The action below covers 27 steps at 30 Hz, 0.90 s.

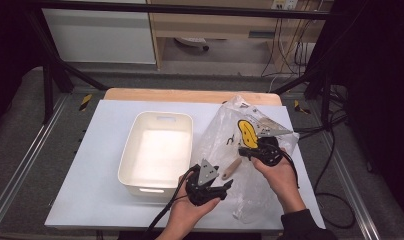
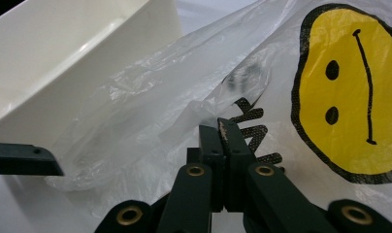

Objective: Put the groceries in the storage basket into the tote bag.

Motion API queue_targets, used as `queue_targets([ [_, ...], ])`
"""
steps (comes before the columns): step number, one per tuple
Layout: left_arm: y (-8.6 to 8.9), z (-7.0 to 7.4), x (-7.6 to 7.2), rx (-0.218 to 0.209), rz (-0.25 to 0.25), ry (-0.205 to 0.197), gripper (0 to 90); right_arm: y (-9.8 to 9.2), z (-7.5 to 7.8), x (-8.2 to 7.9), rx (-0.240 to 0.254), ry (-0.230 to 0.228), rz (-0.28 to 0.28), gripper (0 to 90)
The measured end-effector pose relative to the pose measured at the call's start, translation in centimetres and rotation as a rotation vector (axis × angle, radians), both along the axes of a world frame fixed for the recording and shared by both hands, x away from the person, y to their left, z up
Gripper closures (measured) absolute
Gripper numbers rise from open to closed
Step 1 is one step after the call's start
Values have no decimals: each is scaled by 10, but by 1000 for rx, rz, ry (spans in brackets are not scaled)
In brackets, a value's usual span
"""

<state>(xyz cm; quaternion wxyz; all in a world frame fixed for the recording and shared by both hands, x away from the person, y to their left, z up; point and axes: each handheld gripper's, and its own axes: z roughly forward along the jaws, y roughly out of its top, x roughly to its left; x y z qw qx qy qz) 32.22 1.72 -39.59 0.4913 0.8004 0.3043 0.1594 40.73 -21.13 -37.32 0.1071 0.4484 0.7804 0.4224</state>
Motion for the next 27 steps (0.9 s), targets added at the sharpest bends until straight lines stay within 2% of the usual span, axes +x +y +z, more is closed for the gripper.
queue_targets([
  [3,7,3,1,-3,16,-13,327,-1,-4,-1,0,2,-6,900],
  [5,11,3,3,-20,20,10,307,-1,-7,-1,-1,7,-7,900],
  [8,16,5,6,-18,72,-3,197,-3,-12,-1,-7,19,-14,900],
  [9,18,6,7,-21,79,-7,186,-4,-13,-1,-9,22,-14,900],
  [11,21,7,9,-26,87,-8,181,-3,-16,-1,-7,28,-15,900],
  [16,28,12,13,-52,100,-2,150,0,-22,-2,-40,28,-3,900],
  [21,38,22,16,-39,122,-21,115,5,-31,-3,-67,41,5,900],
  [27,56,35,23,-32,159,-15,108,10,-36,-6,-100,36,12,900],
])
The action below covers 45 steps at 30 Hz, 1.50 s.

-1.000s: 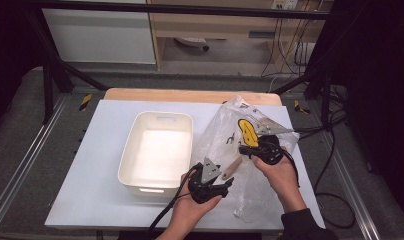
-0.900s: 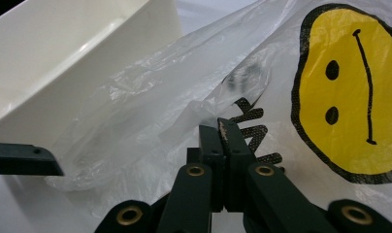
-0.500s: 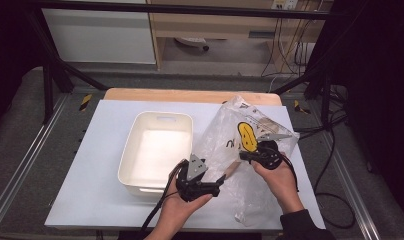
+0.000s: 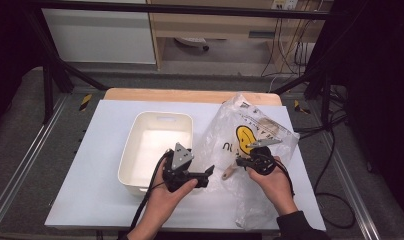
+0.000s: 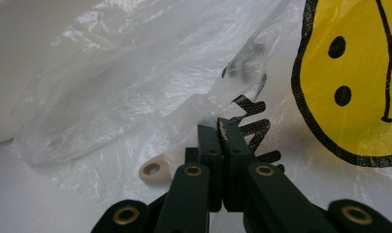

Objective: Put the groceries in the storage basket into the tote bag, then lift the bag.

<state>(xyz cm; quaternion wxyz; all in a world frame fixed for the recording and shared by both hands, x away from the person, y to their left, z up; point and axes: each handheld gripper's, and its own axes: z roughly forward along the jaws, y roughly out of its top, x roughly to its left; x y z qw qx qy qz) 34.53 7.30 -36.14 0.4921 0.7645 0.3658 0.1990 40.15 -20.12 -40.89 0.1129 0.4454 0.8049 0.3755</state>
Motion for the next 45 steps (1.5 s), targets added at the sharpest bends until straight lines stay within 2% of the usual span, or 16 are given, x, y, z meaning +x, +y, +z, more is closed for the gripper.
queue_targets([
  [2,6,4,2,7,6,10,107,2,-1,-1,-6,-1,0,900],
  [8,24,15,5,20,14,5,95,5,-7,-5,-16,6,11,894],
  [13,46,19,13,21,58,19,96,9,-11,-10,-19,16,19,886],
  [15,56,20,15,38,75,22,97,11,-13,-11,-30,14,21,883],
  [19,74,19,17,41,102,34,96,17,-14,-12,-50,10,46,849],
  [22,87,17,17,46,116,33,93,17,-13,-16,-43,-14,47,756],
  [24,95,17,19,46,138,26,92,17,-12,-20,-31,-36,40,643],
  [26,102,18,20,44,154,26,93,15,-11,-23,-23,-46,15,525],
  [31,115,17,17,41,181,11,92,15,-5,-34,-52,-112,-70,229],
  [35,122,14,12,40,188,9,93,9,4,-44,-59,-186,-109,151],
  [39,131,17,7,40,203,-6,93,-2,14,-55,-57,-232,-154,95],
  [42,136,16,5,38,218,-5,93,-15,15,-60,-60,-238,-181,79],
  [45,140,12,5,40,228,2,93,-28,12,-63,-78,-221,-215,89],
])
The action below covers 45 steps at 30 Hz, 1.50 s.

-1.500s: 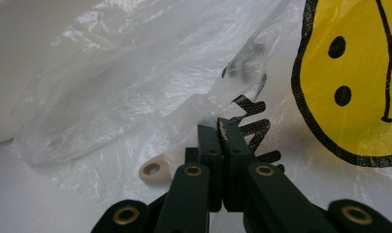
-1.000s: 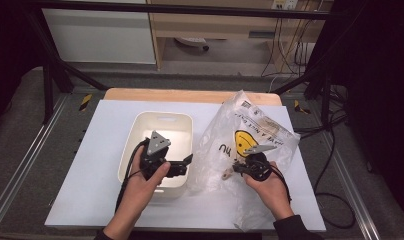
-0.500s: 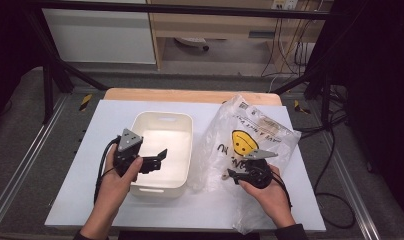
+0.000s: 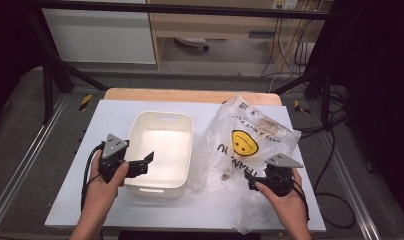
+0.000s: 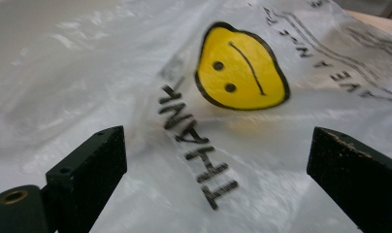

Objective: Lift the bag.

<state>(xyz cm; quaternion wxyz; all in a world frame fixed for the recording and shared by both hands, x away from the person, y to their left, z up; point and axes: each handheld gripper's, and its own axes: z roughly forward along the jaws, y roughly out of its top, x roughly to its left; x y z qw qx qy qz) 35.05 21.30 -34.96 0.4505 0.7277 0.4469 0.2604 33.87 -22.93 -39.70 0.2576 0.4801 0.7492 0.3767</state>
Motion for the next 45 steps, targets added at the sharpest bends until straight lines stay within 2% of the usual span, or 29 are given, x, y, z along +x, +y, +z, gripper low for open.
queue_targets([
  [5,4,-3,2,-7,11,8,96,-18,-10,-2,4,56,-80,101],
  [9,3,-2,1,-3,6,3,97,-32,-19,-8,0,94,-122,103],
  [14,3,-2,1,2,5,2,97,-45,-37,-16,13,180,-160,98],
  [17,4,-3,1,2,10,3,97,-48,-46,-21,5,229,-155,92],
  [20,5,-3,2,2,13,3,97,-43,-52,-19,-30,264,-117,104],
  [21,5,-3,2,3,15,2,97,-39,-54,-18,-58,276,-98,77],
  [22,6,-4,3,1,17,4,97,-36,-55,-18,-82,271,-88,75],
  [24,7,-5,3,1,18,6,97,-33,-55,-19,-85,263,-77,111],
  [25,7,-5,3,1,17,6,97,-34,-55,-19,-85,260,-69,149],
  [28,6,-5,3,6,14,7,97,-34,-53,-22,-80,231,-41,338],
  [30,5,-5,3,4,13,7,97,-33,-52,-23,-68,214,-9,511],
  [38,3,-7,3,10,11,14,97,-30,-50,-19,-71,215,44,895],
  [42,2,-7,3,15,5,16,97,-32,-48,-17,-64,229,56,900],
  [45,2,-5,2,12,3,14,97,-40,-45,-19,-69,238,47,900],
])
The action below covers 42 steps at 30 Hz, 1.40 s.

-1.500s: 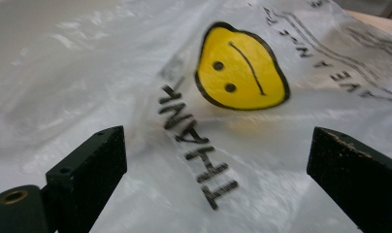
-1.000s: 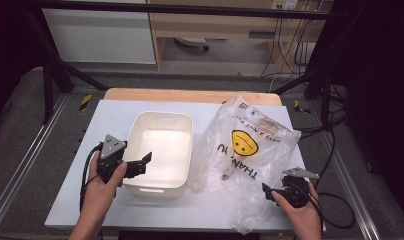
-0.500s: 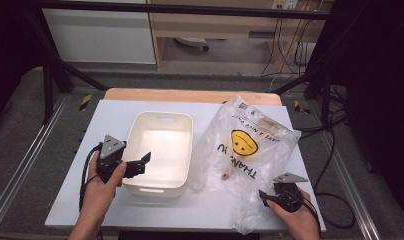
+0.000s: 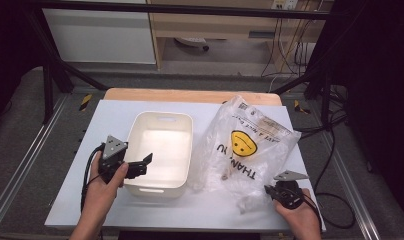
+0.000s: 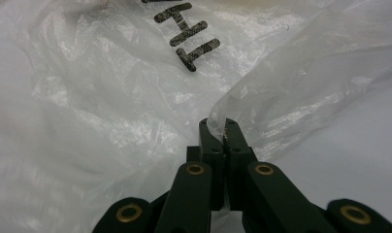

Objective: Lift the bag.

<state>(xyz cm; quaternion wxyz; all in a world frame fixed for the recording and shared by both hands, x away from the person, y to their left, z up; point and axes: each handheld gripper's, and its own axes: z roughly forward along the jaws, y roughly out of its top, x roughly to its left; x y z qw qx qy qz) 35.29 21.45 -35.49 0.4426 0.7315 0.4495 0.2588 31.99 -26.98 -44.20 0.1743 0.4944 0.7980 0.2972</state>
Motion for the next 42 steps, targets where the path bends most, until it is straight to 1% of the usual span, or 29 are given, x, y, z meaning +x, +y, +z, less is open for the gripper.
queue_targets([
  [3,-2,2,-1,-2,-2,-5,98,-13,2,0,-24,4,2,900],
  [6,-6,5,-4,1,-14,-12,98,-32,4,1,-40,7,-9,900],
  [7,-7,5,-4,0,-18,-13,97,-40,5,2,-50,-2,-13,900],
  [9,-11,6,-5,3,-25,-15,98,-50,7,3,-77,-16,-30,900],
  [12,-18,6,-6,-5,-46,-5,98,-64,9,8,-82,-32,-55,900],
  [14,-26,7,-7,-9,-64,-4,98,-67,11,12,-102,-33,-71,900],
  [15,-31,8,-8,-10,-76,-7,98,-66,12,12,-104,-31,-73,900],
  [16,-37,9,-9,-8,-89,-9,98,-62,13,11,-102,-32,-65,900],
  [17,-43,10,-10,-5,-88,-6,98,-58,14,11,-103,-34,-44,900],
  [18,-50,12,-10,-17,-100,-7,99,-52,15,10,-107,-37,-33,900],
  [19,-56,14,-12,-15,-109,-17,103,-46,15,8,-118,-40,-23,900],
  [20,-62,16,-13,-18,-119,-20,102,-40,15,7,-120,-47,-8,872],
  [21,-69,17,-14,-22,-138,-25,102,-34,15,5,-111,-53,5,823],
  [22,-76,18,-16,-14,-156,-29,102,-28,15,3,-97,-74,5,755],
  [24,-87,18,-18,-2,-179,-32,101,-23,14,0,-59,-94,-9,600],
  [26,-94,18,-18,1,-191,-29,101,-20,15,-3,-57,-124,-44,420],
  [27,-96,18,-18,0,-188,-33,101,-21,16,-4,-51,-130,-59,357],
  [29,-98,21,-16,-2,-189,-37,101,-25,17,-6,-31,-145,-92,252],
  [30,-98,22,-15,-1,-186,-40,101,-28,16,-8,-34,-152,-120,205],
  [31,-97,23,-15,-1,-185,-43,101,-30,14,-8,-30,-142,-140,170],
  [34,-93,26,-15,-10,-178,-49,101,-36,5,-6,-16,-105,-181,107],
  [36,-87,26,-14,-15,-163,-55,96,-37,-1,-6,-14,-71,-195,86],
  [37,-85,26,-13,-18,-156,-55,96,-37,-5,-5,-15,-64,-197,90],
  [40,-76,25,-10,-20,-131,-52,96,-34,-12,-2,-13,-17,-166,89],
  [42,-72,25,-10,-22,-118,-57,97,-31,-11,-2,-15,-25,-159,183],
])
